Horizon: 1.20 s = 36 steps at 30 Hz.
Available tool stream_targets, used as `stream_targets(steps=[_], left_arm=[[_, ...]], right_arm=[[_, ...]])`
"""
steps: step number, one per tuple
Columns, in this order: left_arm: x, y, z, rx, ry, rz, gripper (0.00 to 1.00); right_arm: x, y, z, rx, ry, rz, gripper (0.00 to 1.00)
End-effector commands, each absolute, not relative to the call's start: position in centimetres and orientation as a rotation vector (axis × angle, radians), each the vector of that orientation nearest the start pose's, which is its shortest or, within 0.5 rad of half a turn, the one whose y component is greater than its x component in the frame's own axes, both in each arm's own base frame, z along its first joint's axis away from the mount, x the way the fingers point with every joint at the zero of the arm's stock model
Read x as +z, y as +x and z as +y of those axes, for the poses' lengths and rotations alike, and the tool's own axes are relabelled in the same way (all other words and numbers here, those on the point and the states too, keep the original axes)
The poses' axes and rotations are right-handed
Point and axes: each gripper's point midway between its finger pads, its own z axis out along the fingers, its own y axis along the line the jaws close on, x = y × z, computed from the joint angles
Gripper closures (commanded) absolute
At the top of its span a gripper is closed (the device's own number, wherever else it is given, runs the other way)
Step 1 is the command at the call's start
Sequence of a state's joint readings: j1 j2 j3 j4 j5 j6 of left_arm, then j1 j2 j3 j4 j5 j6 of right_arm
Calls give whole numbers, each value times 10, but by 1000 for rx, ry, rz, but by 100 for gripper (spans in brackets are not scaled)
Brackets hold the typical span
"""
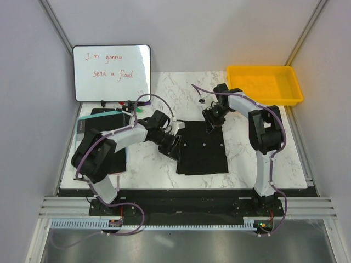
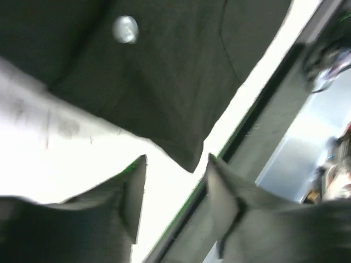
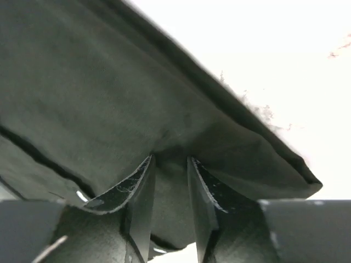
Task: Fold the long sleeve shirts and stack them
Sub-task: Fold the shirt
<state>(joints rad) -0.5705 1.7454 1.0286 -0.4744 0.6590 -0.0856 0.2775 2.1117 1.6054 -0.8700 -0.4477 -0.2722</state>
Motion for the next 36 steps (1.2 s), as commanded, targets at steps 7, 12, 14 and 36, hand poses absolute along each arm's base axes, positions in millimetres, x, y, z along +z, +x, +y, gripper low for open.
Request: stream_targets(steps=[7, 12, 14, 36], left_arm=[[102, 273, -224, -1130, 26, 2539, 19], [80, 281, -228, -1189, -216, 2492, 18], [68, 277, -232, -1206, -280, 2518, 18], [-4, 296, -263, -1260, -380, 2516, 27]], right_arm=[[26, 419, 196, 507, -1019, 2588, 63], [27, 417, 183, 409, -990, 2620, 61], [32, 412, 181, 420, -983, 2614, 60], [22, 367, 196, 601, -959, 2740, 64]])
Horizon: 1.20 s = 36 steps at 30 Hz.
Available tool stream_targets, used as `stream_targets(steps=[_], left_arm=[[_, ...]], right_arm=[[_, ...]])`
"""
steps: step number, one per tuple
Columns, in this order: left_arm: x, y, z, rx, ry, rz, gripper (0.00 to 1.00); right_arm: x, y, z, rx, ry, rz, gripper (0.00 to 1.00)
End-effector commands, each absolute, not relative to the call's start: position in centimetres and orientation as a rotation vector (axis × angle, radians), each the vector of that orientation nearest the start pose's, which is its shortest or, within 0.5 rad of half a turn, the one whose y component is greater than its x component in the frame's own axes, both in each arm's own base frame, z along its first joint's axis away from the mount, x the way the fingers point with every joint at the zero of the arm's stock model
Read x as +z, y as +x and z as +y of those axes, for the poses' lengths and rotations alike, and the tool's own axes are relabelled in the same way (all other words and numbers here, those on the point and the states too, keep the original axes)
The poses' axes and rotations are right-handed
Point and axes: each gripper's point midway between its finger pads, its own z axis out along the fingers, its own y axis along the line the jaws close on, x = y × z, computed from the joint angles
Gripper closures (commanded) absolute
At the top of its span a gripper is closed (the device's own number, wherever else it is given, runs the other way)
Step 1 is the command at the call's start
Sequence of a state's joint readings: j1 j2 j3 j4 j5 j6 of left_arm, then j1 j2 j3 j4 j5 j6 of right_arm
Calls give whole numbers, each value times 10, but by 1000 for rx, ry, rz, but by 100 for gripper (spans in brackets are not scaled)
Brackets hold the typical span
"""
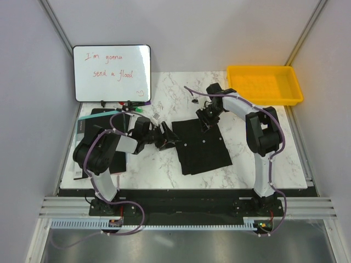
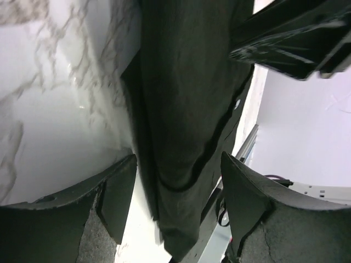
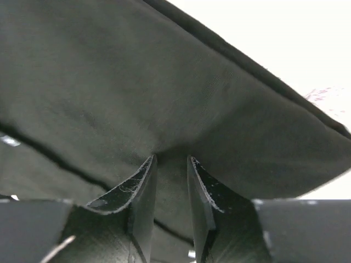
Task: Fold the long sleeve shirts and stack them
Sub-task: Fold the shirt
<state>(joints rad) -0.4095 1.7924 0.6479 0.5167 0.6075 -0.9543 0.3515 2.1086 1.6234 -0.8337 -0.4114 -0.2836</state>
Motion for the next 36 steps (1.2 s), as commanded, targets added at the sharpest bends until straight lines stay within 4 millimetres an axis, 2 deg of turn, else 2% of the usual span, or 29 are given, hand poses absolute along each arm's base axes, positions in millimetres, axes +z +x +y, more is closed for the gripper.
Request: stream_targets(steps=[1, 10, 16, 19, 20, 22, 23, 25, 26, 27, 34, 35, 36], left_arm=[[-6, 296, -264, -1267, -386, 2523, 28], [-5, 284, -282, -1334, -361, 2533, 32], [-4, 281, -286, -1340, -337, 2533, 41], [0, 286, -286, -1336, -311, 2525, 50], [4, 290, -288, -1338, -294, 2517, 59], [11, 296, -287, -1345, -255, 2508, 66], [16, 301, -289, -1353, -242, 2511, 75], [24, 301, -291, -1381, -196, 2533, 84], [28, 303, -291, -1378, -189, 2538, 94], [32, 304, -291, -1384, -173, 2530, 98], [54, 307, -287, -1295, -13, 2548, 98], [66, 315, -288, -1284, 18, 2520, 98], [62, 310, -283, -1235, 72, 2559, 98]], right_arm=[[21, 367, 196, 599, -957, 2746, 65], [11, 364, 193, 585, -970, 2777, 66], [8, 363, 193, 584, -977, 2781, 66], [8, 363, 193, 593, -973, 2784, 66], [8, 362, 194, 602, -971, 2783, 66], [11, 364, 196, 608, -971, 2773, 66], [12, 365, 195, 607, -970, 2769, 66], [18, 366, 197, 616, -968, 2756, 66], [19, 367, 197, 618, -962, 2755, 66], [22, 369, 198, 635, -958, 2750, 66], [44, 379, 194, 720, -864, 2720, 63], [47, 384, 189, 720, -835, 2716, 62], [51, 387, 186, 724, -817, 2712, 62]])
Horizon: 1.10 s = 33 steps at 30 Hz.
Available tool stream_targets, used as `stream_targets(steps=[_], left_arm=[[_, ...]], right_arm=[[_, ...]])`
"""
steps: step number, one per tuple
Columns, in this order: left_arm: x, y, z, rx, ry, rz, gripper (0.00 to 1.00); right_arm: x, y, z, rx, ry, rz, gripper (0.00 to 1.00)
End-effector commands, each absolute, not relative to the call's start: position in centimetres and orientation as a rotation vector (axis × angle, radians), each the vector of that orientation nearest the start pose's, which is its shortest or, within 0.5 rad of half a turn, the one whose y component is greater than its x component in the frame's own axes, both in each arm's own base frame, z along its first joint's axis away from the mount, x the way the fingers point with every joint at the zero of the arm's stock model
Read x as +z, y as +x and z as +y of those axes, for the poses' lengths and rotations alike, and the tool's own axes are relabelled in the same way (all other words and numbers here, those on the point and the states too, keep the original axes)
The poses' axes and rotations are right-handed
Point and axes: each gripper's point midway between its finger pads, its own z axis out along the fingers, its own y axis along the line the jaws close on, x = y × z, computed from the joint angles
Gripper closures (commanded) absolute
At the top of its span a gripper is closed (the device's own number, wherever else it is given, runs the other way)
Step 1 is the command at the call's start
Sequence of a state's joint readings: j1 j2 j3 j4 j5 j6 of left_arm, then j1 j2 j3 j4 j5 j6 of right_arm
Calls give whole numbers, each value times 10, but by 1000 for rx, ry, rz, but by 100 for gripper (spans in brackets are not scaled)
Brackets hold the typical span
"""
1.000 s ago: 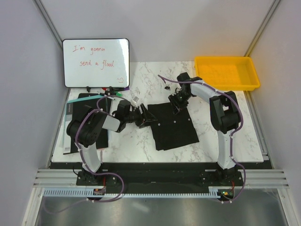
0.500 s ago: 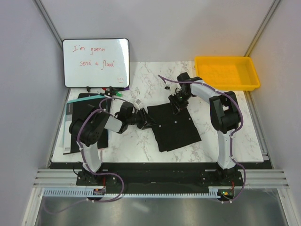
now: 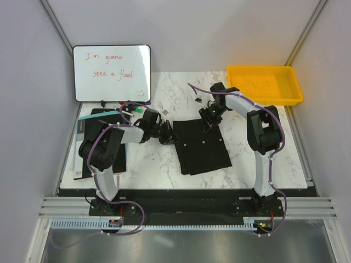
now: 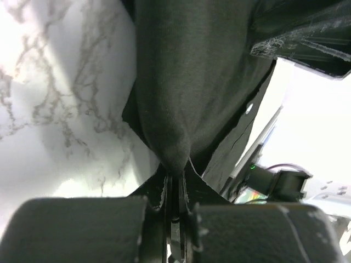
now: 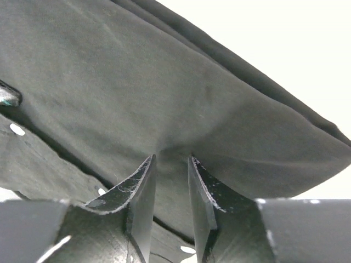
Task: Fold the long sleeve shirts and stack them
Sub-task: Fold the shirt
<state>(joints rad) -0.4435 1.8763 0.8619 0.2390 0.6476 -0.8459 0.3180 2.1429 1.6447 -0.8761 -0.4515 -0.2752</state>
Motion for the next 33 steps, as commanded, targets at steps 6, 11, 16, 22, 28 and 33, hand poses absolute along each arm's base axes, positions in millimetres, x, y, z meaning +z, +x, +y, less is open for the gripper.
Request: stream_targets(steps=[6, 11, 16, 22, 28, 33], left_arm=[[104, 346, -274, -988, 424, 2496, 98], [167, 393, -255, -646, 695, 2399, 98], [245, 468, -244, -121, 1050, 2100, 98], [226, 497, -257, 434, 1451, 1825, 98], [152, 483, -292, 656, 1797, 1630, 98], [93, 414, -322, 563, 1907, 1671, 98]], right_arm=[[68, 404, 162, 745, -706, 2694, 62], [80, 409, 146, 754, -655, 2671, 62], [91, 413, 135, 766, -625, 2640, 62], [94, 420, 119, 808, -541, 2624, 62], [98, 416, 102, 862, -451, 2619, 62], [107, 413, 75, 830, -409, 2607, 62]])
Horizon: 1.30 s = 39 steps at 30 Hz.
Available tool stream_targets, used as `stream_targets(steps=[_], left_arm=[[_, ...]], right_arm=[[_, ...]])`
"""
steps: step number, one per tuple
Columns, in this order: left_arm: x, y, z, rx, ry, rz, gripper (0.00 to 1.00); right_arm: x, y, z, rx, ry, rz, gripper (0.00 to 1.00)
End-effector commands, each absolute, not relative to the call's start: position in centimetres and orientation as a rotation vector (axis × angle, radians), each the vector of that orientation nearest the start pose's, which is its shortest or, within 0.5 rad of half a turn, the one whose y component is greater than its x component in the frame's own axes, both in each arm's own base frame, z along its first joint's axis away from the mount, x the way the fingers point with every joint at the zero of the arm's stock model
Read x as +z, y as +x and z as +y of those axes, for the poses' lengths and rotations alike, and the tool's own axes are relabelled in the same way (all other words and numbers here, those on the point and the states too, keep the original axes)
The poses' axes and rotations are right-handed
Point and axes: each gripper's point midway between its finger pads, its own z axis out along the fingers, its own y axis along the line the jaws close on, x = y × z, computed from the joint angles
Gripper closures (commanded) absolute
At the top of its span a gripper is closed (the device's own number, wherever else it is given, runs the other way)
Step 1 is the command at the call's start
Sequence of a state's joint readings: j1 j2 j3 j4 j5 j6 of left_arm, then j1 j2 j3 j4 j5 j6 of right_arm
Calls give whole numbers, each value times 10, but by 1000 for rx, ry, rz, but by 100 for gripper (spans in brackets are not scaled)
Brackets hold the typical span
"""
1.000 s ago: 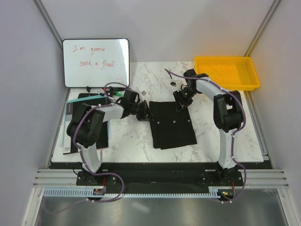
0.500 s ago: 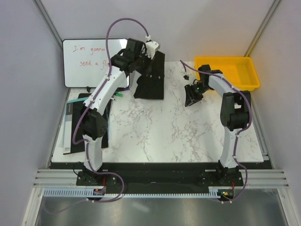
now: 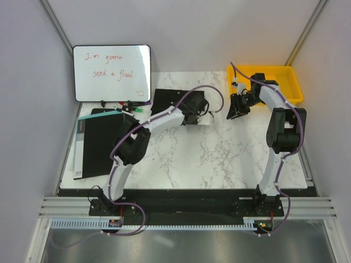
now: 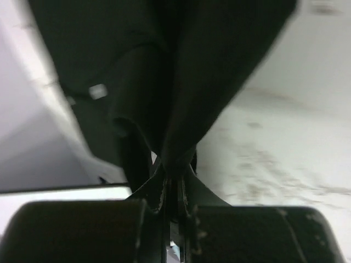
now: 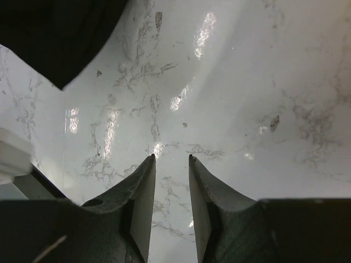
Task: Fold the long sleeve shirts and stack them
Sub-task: Fold the shirt
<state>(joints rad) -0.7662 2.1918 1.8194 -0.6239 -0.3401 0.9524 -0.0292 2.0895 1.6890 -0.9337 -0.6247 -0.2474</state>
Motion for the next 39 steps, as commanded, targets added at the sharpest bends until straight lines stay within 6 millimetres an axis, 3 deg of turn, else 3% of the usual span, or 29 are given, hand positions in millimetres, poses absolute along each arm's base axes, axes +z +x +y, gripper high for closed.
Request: stream_targets(steps=[1, 3, 6, 11, 13, 16, 17, 18, 19, 20, 22, 23, 24, 25, 26, 27, 30, 34, 35, 36, 37, 38, 39], left_arm=[[80, 398, -322, 552, 1935, 1686, 98], [74, 374, -335, 509, 1926, 1704, 98], [58, 337, -338, 475, 1972, 1769, 98], [54, 269, -344, 327, 2034, 1810, 94], [53, 233, -348, 232, 2098, 1796, 74], [80, 194, -355, 23, 2039, 1831, 49], [105, 188, -355, -56, 1982, 1827, 42], [114, 183, -354, -112, 1953, 1837, 32], [122, 175, -356, -201, 1915, 1864, 31], [146, 178, -351, -256, 1842, 1855, 26], [155, 164, -344, -430, 1797, 1902, 25], [158, 165, -336, -491, 1767, 1928, 28], [155, 153, -322, -539, 1770, 1942, 34], [148, 143, -314, -568, 1808, 1942, 36], [138, 137, -305, -561, 1842, 1959, 38], [122, 130, -287, -535, 1879, 2015, 46], [100, 128, -261, -540, 1904, 2093, 54], [80, 137, -246, -588, 1856, 2218, 58], [76, 148, -242, -589, 1798, 2265, 58], [72, 152, -240, -592, 1768, 2299, 59], [64, 155, -238, -612, 1739, 2347, 59], [60, 168, -236, -616, 1674, 2379, 59], [57, 173, -236, -619, 1647, 2395, 60]], right_arm=[[106, 411, 72, 829, -407, 2610, 62], [108, 408, 71, 822, -430, 2606, 61], [111, 407, 72, 822, -452, 2592, 60], [121, 412, 72, 819, -493, 2558, 58], [127, 417, 74, 812, -524, 2531, 57], [137, 424, 87, 807, -614, 2486, 56], [138, 426, 93, 803, -642, 2476, 57], [141, 430, 96, 793, -661, 2463, 57], [147, 434, 120, 785, -752, 2425, 57], [142, 437, 130, 790, -781, 2421, 57], [147, 446, 160, 766, -877, 2365, 57], [137, 451, 171, 764, -911, 2366, 57], [143, 454, 195, 755, -980, 2316, 58], [142, 458, 206, 750, -1010, 2296, 59], [129, 460, 217, 759, -1037, 2305, 59], [133, 461, 237, 758, -1085, 2267, 60], [110, 454, 261, 783, -1163, 2272, 60], [72, 437, 263, 787, -1227, 2336, 63], [67, 432, 260, 789, -1233, 2353, 64], [51, 420, 252, 781, -1251, 2399, 66], [46, 413, 247, 780, -1262, 2418, 66], [53, 407, 243, 776, -1263, 2411, 66], [40, 388, 233, 808, -1257, 2471, 67]])
